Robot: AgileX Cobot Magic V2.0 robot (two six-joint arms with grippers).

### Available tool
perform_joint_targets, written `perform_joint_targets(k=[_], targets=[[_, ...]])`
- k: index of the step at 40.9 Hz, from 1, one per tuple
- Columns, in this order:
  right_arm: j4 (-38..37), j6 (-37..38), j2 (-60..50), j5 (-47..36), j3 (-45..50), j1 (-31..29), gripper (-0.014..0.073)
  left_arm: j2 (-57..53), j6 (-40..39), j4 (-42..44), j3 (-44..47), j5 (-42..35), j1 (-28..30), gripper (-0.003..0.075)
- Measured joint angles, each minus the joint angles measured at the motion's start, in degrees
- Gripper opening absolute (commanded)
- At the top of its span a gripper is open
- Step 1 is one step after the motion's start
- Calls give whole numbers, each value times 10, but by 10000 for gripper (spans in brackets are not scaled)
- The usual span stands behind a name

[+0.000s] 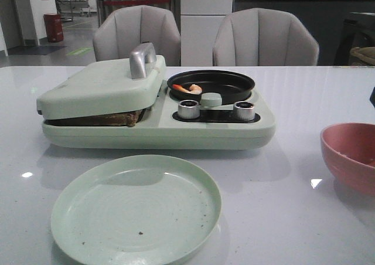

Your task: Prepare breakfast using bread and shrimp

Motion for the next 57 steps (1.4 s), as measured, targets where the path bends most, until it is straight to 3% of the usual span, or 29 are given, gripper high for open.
perform_joint_targets(k=[12,28,44,57], targets=[[-3,-1,-121,3,0,34,421,0,0,0,0,0,0,101],[-4,-1,-364,47,57,177,421,0,0,0,0,0,0,101],[-4,-1,-581,138,188,183,414,0,0,0,0,0,0,101],[-4,-1,-702,187,238,183,64,0,0,0,0,0,0,101]])
